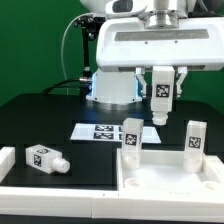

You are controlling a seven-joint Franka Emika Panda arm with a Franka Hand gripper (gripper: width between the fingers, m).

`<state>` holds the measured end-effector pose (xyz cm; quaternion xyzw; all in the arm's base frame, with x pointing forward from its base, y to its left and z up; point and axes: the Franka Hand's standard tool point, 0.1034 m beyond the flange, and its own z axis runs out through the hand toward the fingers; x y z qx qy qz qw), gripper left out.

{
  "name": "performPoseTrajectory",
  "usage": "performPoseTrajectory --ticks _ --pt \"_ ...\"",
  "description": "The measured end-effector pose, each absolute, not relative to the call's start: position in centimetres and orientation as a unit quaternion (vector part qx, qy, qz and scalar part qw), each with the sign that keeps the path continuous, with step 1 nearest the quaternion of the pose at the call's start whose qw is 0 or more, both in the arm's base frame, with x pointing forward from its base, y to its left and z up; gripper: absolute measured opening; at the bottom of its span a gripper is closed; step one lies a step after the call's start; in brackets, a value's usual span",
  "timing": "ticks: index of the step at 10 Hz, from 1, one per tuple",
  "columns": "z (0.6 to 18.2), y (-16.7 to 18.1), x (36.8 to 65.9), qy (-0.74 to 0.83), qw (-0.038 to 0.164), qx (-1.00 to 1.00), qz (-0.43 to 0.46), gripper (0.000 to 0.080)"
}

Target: Assemble square table

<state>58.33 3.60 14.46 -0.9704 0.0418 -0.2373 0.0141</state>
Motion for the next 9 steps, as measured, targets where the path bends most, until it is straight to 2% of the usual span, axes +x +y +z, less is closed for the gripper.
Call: performPoseTrajectory --ticks 3,4,8,9 --pt "12.4 6.1 61.7 0.024 0.016 -0.965 -0.260 0.0282" --pt "11.6 7.6 61.6 0.033 0.022 -0.963 -0.268 0.0282" --pt "11.6 7.5 61.6 0.019 0.017 -0.964 -0.266 0.0282" --pt "11.1 8.4 61.5 0.012 0.018 -0.964 -0.265 0.0282"
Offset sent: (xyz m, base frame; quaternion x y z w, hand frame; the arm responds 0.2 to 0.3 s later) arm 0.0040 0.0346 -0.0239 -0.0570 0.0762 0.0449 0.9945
